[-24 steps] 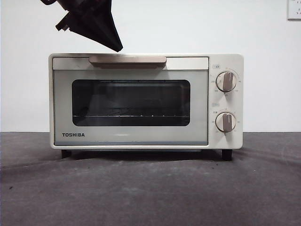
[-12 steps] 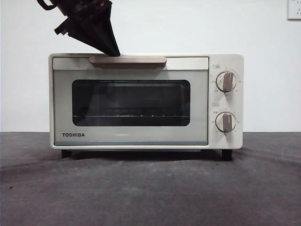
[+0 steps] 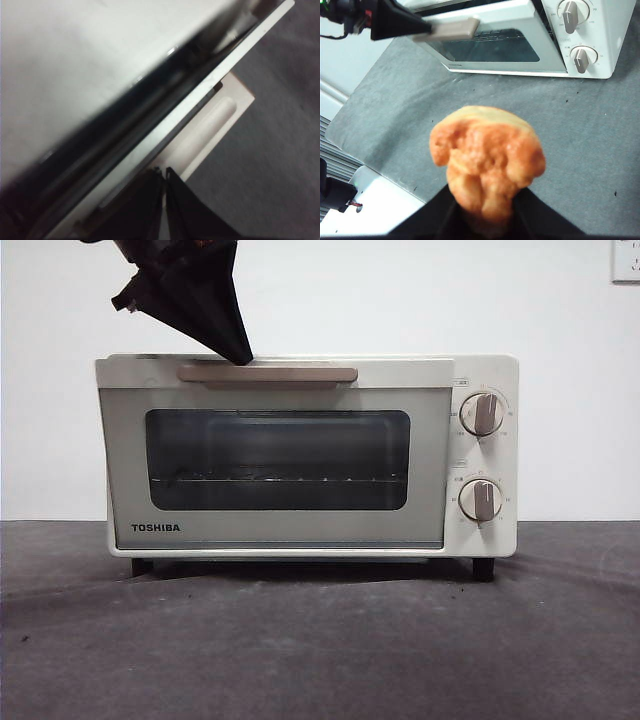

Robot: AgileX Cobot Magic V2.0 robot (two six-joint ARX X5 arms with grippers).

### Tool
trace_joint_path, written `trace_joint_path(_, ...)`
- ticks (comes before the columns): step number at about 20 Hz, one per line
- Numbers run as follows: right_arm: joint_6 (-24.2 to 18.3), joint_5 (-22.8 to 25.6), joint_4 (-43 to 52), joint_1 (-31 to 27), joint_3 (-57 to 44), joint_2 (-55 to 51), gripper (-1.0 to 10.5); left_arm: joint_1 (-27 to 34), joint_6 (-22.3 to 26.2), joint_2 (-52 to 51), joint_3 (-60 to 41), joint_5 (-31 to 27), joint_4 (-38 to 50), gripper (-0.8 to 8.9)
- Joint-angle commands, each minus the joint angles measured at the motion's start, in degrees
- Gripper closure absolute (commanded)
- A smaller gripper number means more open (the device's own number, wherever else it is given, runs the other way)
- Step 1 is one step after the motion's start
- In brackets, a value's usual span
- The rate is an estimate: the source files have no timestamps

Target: The left arm flap open the oven, the right arm pick bread and place it into oven, the left arm flap close the oven

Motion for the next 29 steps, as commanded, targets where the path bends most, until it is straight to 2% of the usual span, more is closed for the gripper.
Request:
trace_joint_path(1, 0.6, -0.2, 0.5, 0.1, 1.0, 0.0, 8.7, -1.8, 0.9, 1.6, 0.2, -5.3, -3.3, 7.98)
trace_joint_path(11, 0.6, -0.2, 0.5, 0.2, 1.0, 0.0, 8.7, -6.1, -1.8, 1.3, -0.8, -8.4, -6.5, 7.98)
trace_joint_path(13, 0.6, -0.2, 0.5, 0.2, 1.0, 0.0, 8.7, -7.0, -3.9, 0.2, -3.4, -10.3, -5.0, 7.98)
trace_joint_path(21, 0.1, -0.1, 0.6, 0.1, 1.0, 0.0, 8.7, -9.6, -12.9, -10.8, -22.3, -10.3, 10.7, 7.98)
trace_joint_path(29, 0.2, -0.1, 0.5, 0.2, 1.0, 0.0, 8.7, -11.7, -15.8, -11.6, -24.3, -10.3, 11.3, 7.98)
